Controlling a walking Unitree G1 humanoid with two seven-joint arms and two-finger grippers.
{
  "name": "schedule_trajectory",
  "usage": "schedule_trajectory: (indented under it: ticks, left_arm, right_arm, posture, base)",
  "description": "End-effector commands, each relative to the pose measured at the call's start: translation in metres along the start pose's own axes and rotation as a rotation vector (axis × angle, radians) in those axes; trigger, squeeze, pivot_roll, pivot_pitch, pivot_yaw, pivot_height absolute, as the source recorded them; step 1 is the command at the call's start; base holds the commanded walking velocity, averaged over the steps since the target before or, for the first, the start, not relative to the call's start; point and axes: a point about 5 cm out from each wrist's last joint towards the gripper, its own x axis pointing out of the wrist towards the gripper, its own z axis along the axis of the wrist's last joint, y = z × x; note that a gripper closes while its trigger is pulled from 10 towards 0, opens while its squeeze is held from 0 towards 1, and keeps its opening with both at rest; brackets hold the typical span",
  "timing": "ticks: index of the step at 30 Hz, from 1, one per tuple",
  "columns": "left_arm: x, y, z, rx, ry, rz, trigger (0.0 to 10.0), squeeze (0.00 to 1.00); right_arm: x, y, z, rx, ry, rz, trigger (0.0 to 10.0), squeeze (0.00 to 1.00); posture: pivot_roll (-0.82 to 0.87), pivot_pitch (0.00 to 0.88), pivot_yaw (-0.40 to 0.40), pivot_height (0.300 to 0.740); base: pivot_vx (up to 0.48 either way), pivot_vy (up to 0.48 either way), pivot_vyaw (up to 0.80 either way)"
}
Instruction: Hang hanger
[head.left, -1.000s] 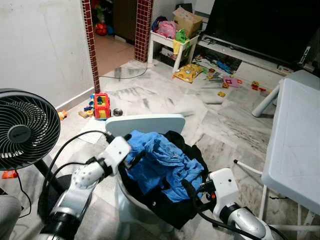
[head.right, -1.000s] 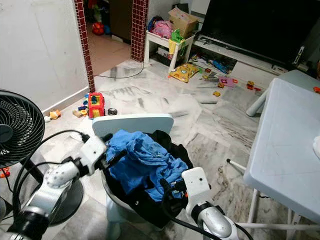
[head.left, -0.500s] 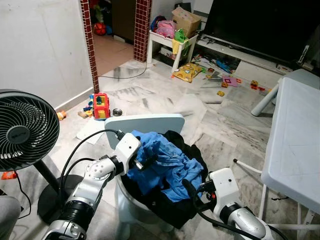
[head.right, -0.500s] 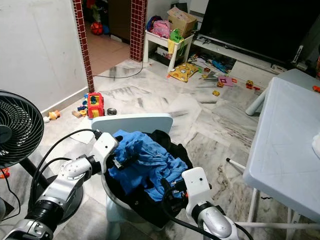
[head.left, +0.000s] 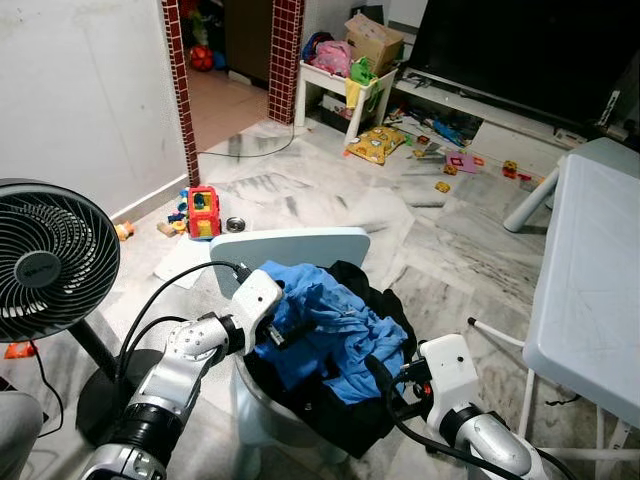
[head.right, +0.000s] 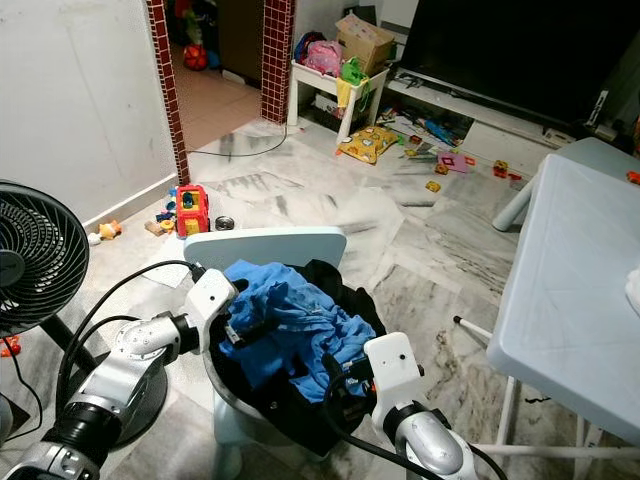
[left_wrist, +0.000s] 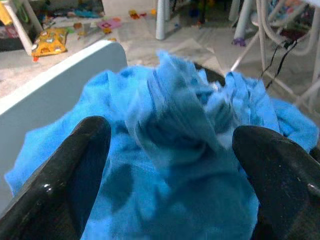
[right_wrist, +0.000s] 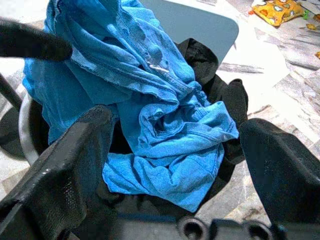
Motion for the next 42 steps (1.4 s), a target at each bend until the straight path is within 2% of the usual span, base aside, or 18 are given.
schedule_trajectory:
  ticks: [1, 8, 15, 22, 25, 27, 28, 30, 31, 32, 34, 35, 42]
  left_arm:
    - [0.001, -0.002, 0.003, 0.024, 0.003, -0.01, 10.0, 0.0]
    - [0.001, -0.006, 0.001, 0.018, 0.017, -0.01, 10.0, 0.0]
    - [0.01, 0.0, 0.002, -0.026, 0.032, 0.001, 10.0, 0.0]
    - [0.01, 0.002, 0.001, -0.036, 0.035, 0.008, 10.0, 0.0]
    - [0.025, 0.003, 0.011, -0.052, 0.02, 0.01, 10.0, 0.0]
    - [0.028, 0.001, 0.011, -0.055, 0.03, 0.0, 10.0, 0.0]
    - [0.031, -0.003, 0.009, -0.055, 0.05, -0.017, 6.7, 0.0]
    - [0.034, -0.004, 0.009, -0.06, 0.053, -0.024, 4.9, 0.0]
    - [0.034, -0.004, 0.009, -0.06, 0.053, -0.024, 4.9, 0.0]
    - [0.034, -0.004, 0.01, -0.06, 0.051, -0.028, 2.8, 0.0]
    - [0.036, -0.004, 0.009, -0.061, 0.058, -0.032, 2.2, 0.0]
    - [0.036, -0.004, 0.009, -0.062, 0.06, -0.035, 0.0, 0.0]
    - [0.04, -0.003, 0.009, -0.068, 0.087, -0.044, 0.0, 0.0]
  right_arm:
    - [0.0, -0.004, -0.001, -0.008, 0.007, -0.012, 10.0, 0.0]
    - [0.001, -0.003, -0.001, -0.008, 0.007, -0.008, 10.0, 0.0]
    - [0.0, -0.003, -0.001, -0.01, 0.008, -0.01, 10.0, 0.0]
    - [0.0, -0.003, -0.001, -0.01, 0.008, -0.011, 10.0, 0.0]
    - [-0.003, -0.004, -0.003, -0.008, 0.014, -0.022, 10.0, 0.0]
    - [-0.004, -0.005, -0.003, -0.009, 0.014, -0.023, 10.0, 0.0]
    - [-0.004, -0.004, -0.003, -0.01, 0.013, -0.024, 10.0, 0.0]
    - [-0.004, -0.004, -0.003, -0.008, 0.013, -0.027, 10.0, 0.0]
    - [-0.004, -0.004, -0.003, -0.008, 0.013, -0.027, 10.0, 0.0]
    - [-0.005, -0.004, -0.003, -0.005, 0.014, -0.029, 10.0, 0.0]
    - [-0.005, -0.004, -0.004, -0.002, 0.015, -0.033, 10.0, 0.0]
    - [-0.005, -0.004, -0.004, -0.001, 0.015, -0.033, 10.0, 0.0]
    - [-0.005, -0.003, -0.004, 0.0, 0.012, -0.038, 10.0, 0.0]
  posture:
    - [0.08, 0.0, -0.119, 0.74]
    - [0.08, 0.0, -0.121, 0.74]
    - [0.06, 0.0, -0.122, 0.74]
    - [0.06, 0.0, -0.121, 0.74]
    - [0.03, 0.0, -0.121, 0.74]
    - [0.03, 0.0, -0.12, 0.74]
    - [0.03, 0.0, -0.116, 0.74]
    - [0.02, 0.0, -0.114, 0.74]
    - [0.02, 0.0, -0.114, 0.74]
    - [0.02, 0.0, -0.112, 0.74]
    - [0.02, 0.0, -0.108, 0.74]
    - [0.02, 0.0, -0.108, 0.74]
    - [0.02, 0.0, -0.103, 0.74]
  base:
    - [0.0, 0.0, 0.0]
    - [0.0, 0.0, 0.0]
    - [0.0, 0.0, 0.0]
    - [0.0, 0.0, 0.0]
    - [0.0, 0.0, 0.0]
    - [0.0, 0.0, 0.0]
    - [0.0, 0.0, 0.0]
    - [0.0, 0.0, 0.0]
    - [0.0, 0.0, 0.0]
    - [0.0, 0.0, 0.0]
    - [0.0, 0.0, 0.0]
    - [0.0, 0.0, 0.0]
    - [0.0, 0.0, 0.0]
